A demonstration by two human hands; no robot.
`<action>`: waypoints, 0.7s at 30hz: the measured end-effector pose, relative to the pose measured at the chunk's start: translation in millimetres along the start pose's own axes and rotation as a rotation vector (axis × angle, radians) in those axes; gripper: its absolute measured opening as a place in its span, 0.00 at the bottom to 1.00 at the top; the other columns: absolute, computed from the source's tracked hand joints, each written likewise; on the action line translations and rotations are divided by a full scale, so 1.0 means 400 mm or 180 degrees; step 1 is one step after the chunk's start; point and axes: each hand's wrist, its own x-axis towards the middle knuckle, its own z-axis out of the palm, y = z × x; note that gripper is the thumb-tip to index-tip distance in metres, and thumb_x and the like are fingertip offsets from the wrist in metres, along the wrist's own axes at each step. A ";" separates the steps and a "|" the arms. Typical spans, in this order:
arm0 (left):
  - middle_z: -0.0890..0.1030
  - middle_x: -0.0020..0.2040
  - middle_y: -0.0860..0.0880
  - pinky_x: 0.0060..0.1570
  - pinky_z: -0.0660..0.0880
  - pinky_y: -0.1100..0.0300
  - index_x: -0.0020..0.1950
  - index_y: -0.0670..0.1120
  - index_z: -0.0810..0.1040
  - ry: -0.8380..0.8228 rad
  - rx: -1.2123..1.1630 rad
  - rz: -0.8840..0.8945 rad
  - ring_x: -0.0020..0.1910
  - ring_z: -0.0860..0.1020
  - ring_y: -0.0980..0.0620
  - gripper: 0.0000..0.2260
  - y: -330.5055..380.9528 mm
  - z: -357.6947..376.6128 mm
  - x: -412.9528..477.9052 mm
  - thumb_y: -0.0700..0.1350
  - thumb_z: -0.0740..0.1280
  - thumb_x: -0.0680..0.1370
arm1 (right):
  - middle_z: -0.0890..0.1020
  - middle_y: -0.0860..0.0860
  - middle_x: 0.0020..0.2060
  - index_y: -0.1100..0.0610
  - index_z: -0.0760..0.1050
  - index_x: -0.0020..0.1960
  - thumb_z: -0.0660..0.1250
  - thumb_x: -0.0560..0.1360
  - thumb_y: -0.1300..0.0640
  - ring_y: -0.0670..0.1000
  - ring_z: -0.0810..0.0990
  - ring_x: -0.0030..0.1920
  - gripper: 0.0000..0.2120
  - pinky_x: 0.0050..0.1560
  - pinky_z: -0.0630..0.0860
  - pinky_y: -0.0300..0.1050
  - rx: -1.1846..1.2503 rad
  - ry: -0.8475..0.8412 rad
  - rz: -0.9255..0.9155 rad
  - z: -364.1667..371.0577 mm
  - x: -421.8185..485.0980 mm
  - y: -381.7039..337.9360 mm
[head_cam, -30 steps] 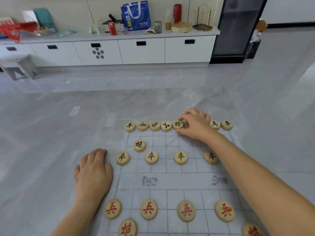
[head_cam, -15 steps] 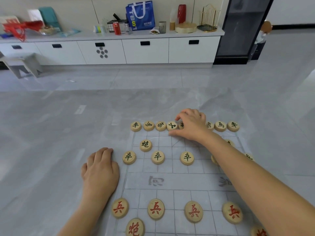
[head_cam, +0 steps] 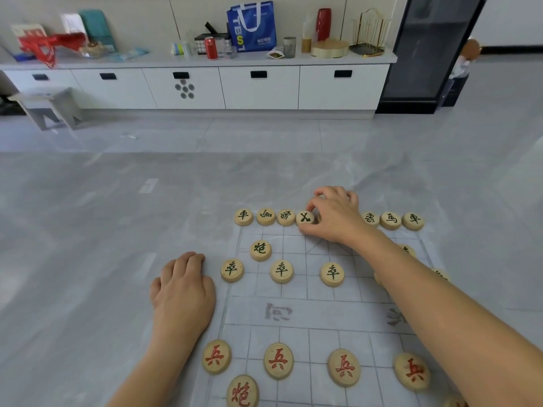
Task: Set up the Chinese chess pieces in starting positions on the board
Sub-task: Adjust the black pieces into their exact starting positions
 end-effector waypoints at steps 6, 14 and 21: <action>0.72 0.65 0.51 0.62 0.62 0.49 0.64 0.49 0.71 0.0014 0.0001 0.0019 0.65 0.66 0.48 0.22 0.000 0.000 0.000 0.51 0.50 0.74 | 0.64 0.47 0.67 0.44 0.72 0.60 0.65 0.66 0.43 0.51 0.57 0.67 0.22 0.64 0.51 0.51 0.0010 -0.0139 -0.0173 -0.004 -0.005 0.007; 0.72 0.65 0.51 0.63 0.61 0.49 0.65 0.49 0.70 0.0022 0.0015 0.0025 0.65 0.66 0.48 0.22 0.000 0.000 -0.001 0.50 0.50 0.74 | 0.65 0.48 0.67 0.47 0.74 0.58 0.65 0.66 0.39 0.51 0.58 0.68 0.23 0.64 0.52 0.52 -0.0186 0.0021 -0.0191 -0.002 -0.003 0.006; 0.72 0.65 0.51 0.61 0.62 0.49 0.64 0.49 0.71 0.0054 0.0023 0.0002 0.64 0.67 0.48 0.21 0.000 0.003 0.000 0.50 0.51 0.74 | 0.65 0.48 0.67 0.46 0.74 0.57 0.64 0.67 0.43 0.51 0.58 0.67 0.20 0.64 0.51 0.51 -0.0109 -0.0015 -0.0164 0.001 -0.003 0.003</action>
